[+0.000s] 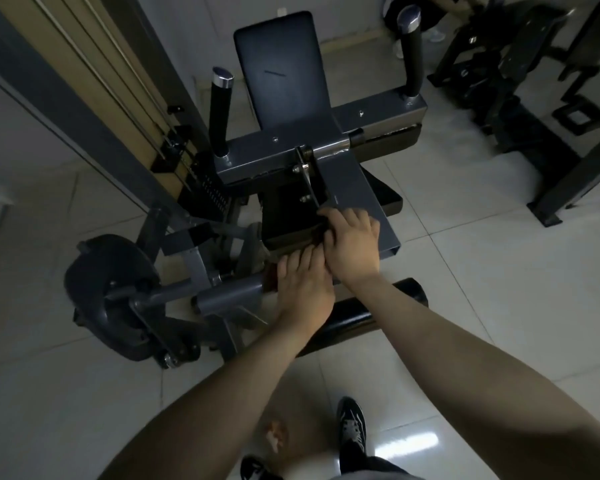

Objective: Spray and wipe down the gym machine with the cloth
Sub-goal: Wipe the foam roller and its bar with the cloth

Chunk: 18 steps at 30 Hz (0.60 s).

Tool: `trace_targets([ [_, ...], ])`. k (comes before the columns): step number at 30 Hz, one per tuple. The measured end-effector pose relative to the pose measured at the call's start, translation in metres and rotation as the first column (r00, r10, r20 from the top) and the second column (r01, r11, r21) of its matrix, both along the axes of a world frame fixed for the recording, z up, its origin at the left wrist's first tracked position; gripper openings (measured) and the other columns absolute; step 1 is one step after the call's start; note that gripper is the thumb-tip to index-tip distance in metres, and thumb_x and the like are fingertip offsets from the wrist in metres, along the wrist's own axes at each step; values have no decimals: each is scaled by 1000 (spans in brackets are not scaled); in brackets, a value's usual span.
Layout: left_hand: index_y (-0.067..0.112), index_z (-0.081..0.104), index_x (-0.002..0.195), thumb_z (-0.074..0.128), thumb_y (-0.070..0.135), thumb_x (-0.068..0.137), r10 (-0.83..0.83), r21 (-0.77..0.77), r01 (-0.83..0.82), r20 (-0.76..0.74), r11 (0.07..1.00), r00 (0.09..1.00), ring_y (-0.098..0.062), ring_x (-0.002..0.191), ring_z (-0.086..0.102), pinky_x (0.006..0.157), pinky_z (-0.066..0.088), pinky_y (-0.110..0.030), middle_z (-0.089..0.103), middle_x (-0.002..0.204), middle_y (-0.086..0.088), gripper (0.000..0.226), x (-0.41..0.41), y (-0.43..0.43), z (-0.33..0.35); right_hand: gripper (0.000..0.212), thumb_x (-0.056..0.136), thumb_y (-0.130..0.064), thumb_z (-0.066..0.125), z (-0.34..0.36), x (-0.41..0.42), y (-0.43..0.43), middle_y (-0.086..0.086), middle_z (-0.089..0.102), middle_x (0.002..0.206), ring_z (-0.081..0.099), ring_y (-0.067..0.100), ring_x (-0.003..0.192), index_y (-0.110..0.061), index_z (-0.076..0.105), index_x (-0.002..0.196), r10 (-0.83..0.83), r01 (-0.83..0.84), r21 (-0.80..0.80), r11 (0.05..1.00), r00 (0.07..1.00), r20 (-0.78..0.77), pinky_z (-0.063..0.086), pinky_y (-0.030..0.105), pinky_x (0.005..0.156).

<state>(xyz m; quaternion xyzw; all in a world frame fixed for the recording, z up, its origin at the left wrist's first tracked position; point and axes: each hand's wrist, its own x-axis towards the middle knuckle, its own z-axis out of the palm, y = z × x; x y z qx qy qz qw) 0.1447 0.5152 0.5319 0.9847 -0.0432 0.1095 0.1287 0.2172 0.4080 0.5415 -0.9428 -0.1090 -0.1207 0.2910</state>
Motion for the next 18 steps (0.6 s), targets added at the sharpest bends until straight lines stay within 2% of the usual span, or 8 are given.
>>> trace_targets([
  [2, 17, 58, 124, 44, 22, 97, -17, 12, 17, -1, 1000, 1000, -20, 112, 59, 105, 42, -39, 66, 113, -1, 31, -1, 2, 1, 39, 91, -18, 50, -3, -1, -1, 3, 58, 110, 48, 26, 111, -25, 61, 127, -7, 7, 12, 1000, 1000, 25, 33, 40, 99],
  [4, 18, 55, 134, 44, 29, 104, -56, 43, 57, -17, 997, 998, -20, 111, 58, 99, 43, -39, 65, 118, 0, 33, -6, 25, 0, 36, 88, -14, 55, -6, -3, 1, 6, 54, 108, 47, 27, 106, -22, 65, 122, -36, 35, 11, 999, 998, 52, 39, 41, 94],
  [6, 21, 52, 137, 39, 37, 107, -17, 58, 20, -48, 998, 999, -21, 109, 58, 94, 43, -39, 64, 120, 0, 37, -15, 55, 1, 32, 85, -11, 60, -6, -7, 4, 8, 52, 107, 43, 28, 102, -20, 67, 115, -65, 65, 5, 998, 993, 102, 41, 43, 89],
  [9, 23, 54, 132, 31, 43, 108, 74, 85, -68, -71, 994, 995, -20, 100, 60, 89, 44, -38, 65, 112, 0, 39, -31, 102, 3, 32, 79, -7, 63, -13, -17, 11, 8, 53, 106, 42, 29, 103, -18, 69, 108, 13, -7, -35, 999, 985, 173, 37, 43, 91],
  [13, 25, 56, 124, 25, 45, 108, 202, 54, -196, -135, 979, 970, -23, 93, 63, 84, 49, -41, 66, 105, -1, 40, -46, 154, -1, 19, 79, -7, 65, -22, -30, 23, 4, 62, 94, 56, 29, 92, -17, 74, 92, 184, -171, -97, 981, 971, 154, 35, 39, 89],
  [16, 21, 57, 116, 25, 40, 108, 262, 69, -258, -66, 964, 963, -29, 90, 62, 79, 47, -42, 65, 100, -7, 38, -47, 151, -5, 19, 80, -8, 61, -19, -26, 22, 3, 64, 90, 58, 27, 86, -18, 74, 90, 197, -194, -39, 980, 975, 105, 38, 38, 85],
  [18, 20, 58, 116, 32, 33, 107, 318, 59, -317, -9, 947, 948, -34, 95, 60, 87, 43, -46, 65, 103, -9, 31, -48, 129, -7, 19, 81, -8, 62, -17, -26, 20, 3, 64, 92, 58, 26, 87, -18, 74, 91, 209, -206, -44, 977, 975, 76, 39, 38, 86],
])
